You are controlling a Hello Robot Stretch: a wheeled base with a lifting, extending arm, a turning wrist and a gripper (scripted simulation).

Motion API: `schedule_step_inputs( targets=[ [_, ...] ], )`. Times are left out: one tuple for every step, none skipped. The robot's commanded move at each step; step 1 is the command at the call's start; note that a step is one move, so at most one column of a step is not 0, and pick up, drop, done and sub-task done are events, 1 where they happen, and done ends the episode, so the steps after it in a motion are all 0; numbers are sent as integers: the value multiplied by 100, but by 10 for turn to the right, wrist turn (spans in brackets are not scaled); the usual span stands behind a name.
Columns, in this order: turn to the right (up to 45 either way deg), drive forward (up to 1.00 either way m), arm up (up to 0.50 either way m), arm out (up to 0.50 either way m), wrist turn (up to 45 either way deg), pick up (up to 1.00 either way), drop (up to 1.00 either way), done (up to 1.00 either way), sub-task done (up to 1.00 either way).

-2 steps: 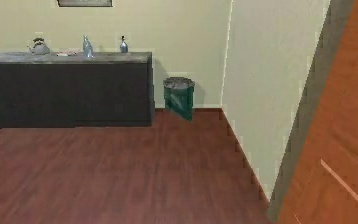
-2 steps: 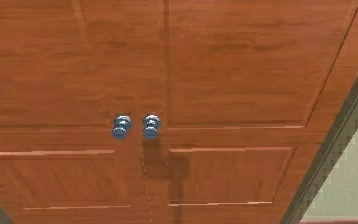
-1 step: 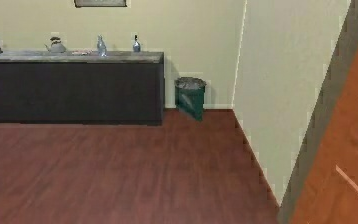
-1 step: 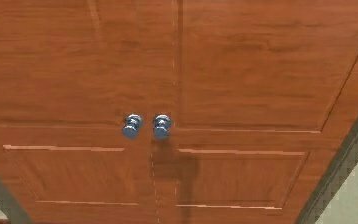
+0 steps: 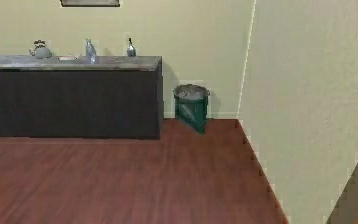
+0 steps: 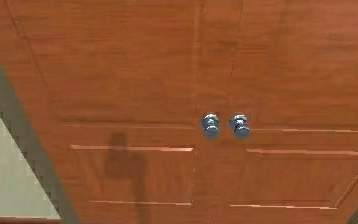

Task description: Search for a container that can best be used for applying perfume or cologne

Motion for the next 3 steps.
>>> schedule_step_inputs(
  targets=[
    [-420,0,0,0,0,0,0,0,0],
    [0,50,0,0,0,0,0,0,0],
    [-450,0,0,0,0,0,0,0,0]
  ],
)
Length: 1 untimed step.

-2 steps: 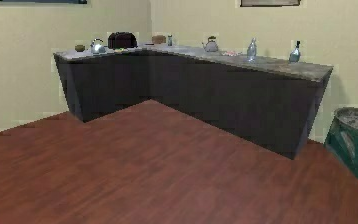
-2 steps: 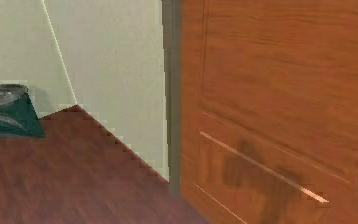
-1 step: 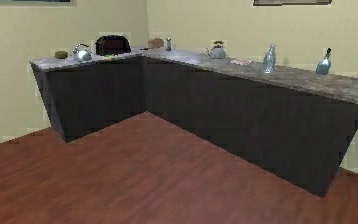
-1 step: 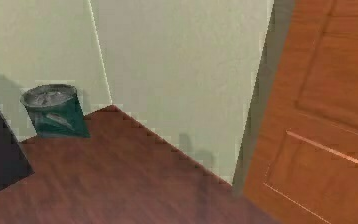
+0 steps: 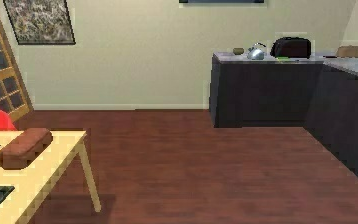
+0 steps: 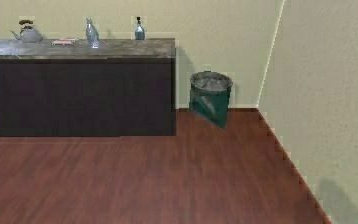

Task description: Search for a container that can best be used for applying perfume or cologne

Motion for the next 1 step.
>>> schedule_step_inputs(
  targets=[
    [-30,0,0,0,0,0,0,0,0]
  ],
)
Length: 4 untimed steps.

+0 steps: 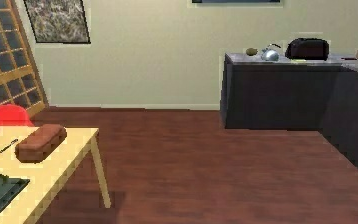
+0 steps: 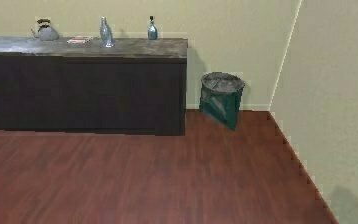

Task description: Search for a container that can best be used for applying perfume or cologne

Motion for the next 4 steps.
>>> schedule_step_inputs(
  targets=[
    [0,100,0,0,0,0,0,0,0],
    [0,50,0,0,0,0,0,0,0],
    [-450,0,0,0,0,0,0,0,0],
    [-150,0,0,0,0,0,0,0,0]
  ],
)
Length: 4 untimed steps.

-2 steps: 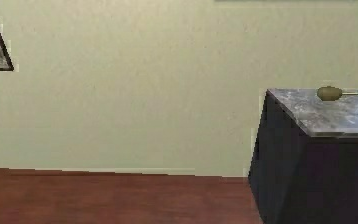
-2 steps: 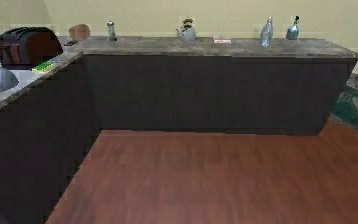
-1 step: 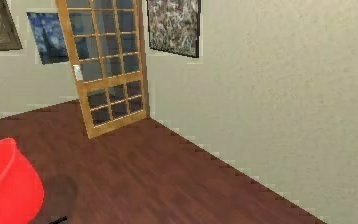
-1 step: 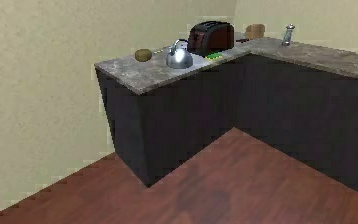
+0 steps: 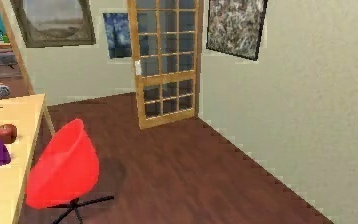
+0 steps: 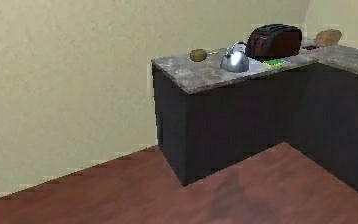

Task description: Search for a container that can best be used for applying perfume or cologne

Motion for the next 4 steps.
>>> schedule_step_inputs(
  targets=[
    [0,100,0,0,0,0,0,0,0],
    [0,35,0,0,0,0,0,0,0],
    [-150,0,0,0,0,0,0,0,0],
    [0,30,0,0,0,0,0,0,0]
  ],
)
